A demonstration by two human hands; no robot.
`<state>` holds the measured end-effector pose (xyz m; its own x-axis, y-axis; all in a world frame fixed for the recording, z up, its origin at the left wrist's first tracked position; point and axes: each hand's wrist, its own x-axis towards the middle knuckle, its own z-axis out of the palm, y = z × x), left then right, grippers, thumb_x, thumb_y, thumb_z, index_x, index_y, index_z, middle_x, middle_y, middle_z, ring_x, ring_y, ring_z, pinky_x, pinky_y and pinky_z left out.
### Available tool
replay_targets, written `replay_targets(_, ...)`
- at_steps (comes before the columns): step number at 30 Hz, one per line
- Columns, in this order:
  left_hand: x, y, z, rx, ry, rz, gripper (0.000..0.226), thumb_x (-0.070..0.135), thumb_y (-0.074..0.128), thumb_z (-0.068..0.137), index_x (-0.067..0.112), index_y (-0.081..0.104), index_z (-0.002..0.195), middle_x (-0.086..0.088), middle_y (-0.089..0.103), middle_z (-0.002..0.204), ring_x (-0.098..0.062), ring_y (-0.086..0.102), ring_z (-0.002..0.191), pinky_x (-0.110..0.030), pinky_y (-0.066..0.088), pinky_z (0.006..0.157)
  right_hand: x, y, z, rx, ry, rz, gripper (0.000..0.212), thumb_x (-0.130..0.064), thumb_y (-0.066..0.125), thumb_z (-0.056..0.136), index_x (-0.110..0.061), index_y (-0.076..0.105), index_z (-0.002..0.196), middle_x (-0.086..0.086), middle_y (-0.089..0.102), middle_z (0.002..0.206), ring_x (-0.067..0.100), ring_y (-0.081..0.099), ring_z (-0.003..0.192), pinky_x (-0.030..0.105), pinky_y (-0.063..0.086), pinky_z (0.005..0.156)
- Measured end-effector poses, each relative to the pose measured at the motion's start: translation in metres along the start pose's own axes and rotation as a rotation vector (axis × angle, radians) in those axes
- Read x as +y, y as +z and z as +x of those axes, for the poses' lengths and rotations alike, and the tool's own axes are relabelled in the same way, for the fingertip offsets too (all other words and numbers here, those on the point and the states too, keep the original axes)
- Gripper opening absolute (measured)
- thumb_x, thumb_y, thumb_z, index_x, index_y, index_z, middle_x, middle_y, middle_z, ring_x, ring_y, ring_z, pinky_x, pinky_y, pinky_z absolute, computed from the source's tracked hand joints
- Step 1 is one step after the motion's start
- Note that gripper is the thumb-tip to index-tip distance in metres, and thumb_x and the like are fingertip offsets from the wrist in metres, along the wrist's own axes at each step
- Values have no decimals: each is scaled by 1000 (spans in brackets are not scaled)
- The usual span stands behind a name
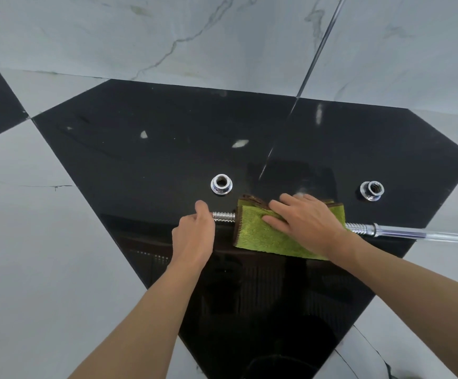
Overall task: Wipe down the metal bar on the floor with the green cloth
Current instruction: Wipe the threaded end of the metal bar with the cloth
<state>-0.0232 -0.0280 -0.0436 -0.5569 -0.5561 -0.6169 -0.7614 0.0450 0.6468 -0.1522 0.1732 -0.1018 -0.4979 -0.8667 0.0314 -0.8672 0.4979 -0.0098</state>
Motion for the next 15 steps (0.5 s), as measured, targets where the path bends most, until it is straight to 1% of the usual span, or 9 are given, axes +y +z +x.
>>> replay_targets(2, 0, 0, -1, 6, 17, 25, 49, 30, 21, 104, 7, 60, 121, -14, 68, 114, -28, 59, 108, -43, 39, 96, 14, -1, -16, 22, 10, -7, 45, -55, 26, 107, -23, 58, 102, -9, 52, 83, 14, 60, 64, 29, 47, 66)
replay_targets(5, -8, 1, -4, 39, 30, 19, 48, 29, 23, 104, 5, 61, 119, -12, 69, 107, -26, 61, 103, -38, 39, 89, 36, -2, -41, 9, 44, -23, 50, -56, 24, 106, -22, 60, 102, -8, 51, 82, 15, 61, 63, 28, 44, 64)
replay_targets(7, -14, 2, -7, 52, 29, -10, 48, 29, 24, 104, 4, 63, 116, -8, 68, 101, -26, 63, 102, -37, 37, 85, 47, -5, -54, 29, 69, -39, 52, -56, 23, 106, -21, 61, 98, -10, 46, 80, 14, 55, 58, 27, 41, 63)
replay_targets(9, -17, 1, -8, 44, 26, -18, 48, 28, 25, 103, 4, 64, 115, -10, 70, 106, -26, 63, 102, -37, 37, 84, 52, -8, -63, 31, 94, -24, 53, -58, 22, 106, -21, 59, 94, -13, 42, 78, 10, 46, 57, 28, 41, 63)
replay_targets(10, -18, 1, -7, 44, 25, -14, 47, 28, 25, 103, 3, 64, 115, -12, 70, 109, -26, 62, 102, -37, 37, 84, 53, -9, -65, 19, 102, -15, 55, -59, 20, 106, -22, 58, 93, -13, 42, 78, 10, 46, 58, 28, 42, 64)
replay_targets(13, -18, 0, -8, 41, 9, -5, 48, 28, 24, 104, 3, 64, 114, -14, 70, 108, -22, 61, 97, -34, 36, 80, 47, -11, -61, -34, 110, -8, 63, -63, 11, 106, -23, 59, 93, -14, 47, 75, 12, 56, 62, 29, 42, 66)
replay_targets(15, -19, 1, -9, 27, 53, 36, 46, 26, 24, 105, 4, 62, 118, -15, 69, 112, -27, 61, 105, -36, 38, 84, 39, -12, -55, -47, 84, -4, 63, -62, 14, 106, -22, 62, 96, -12, 54, 75, 13, 59, 64, 30, 44, 66)
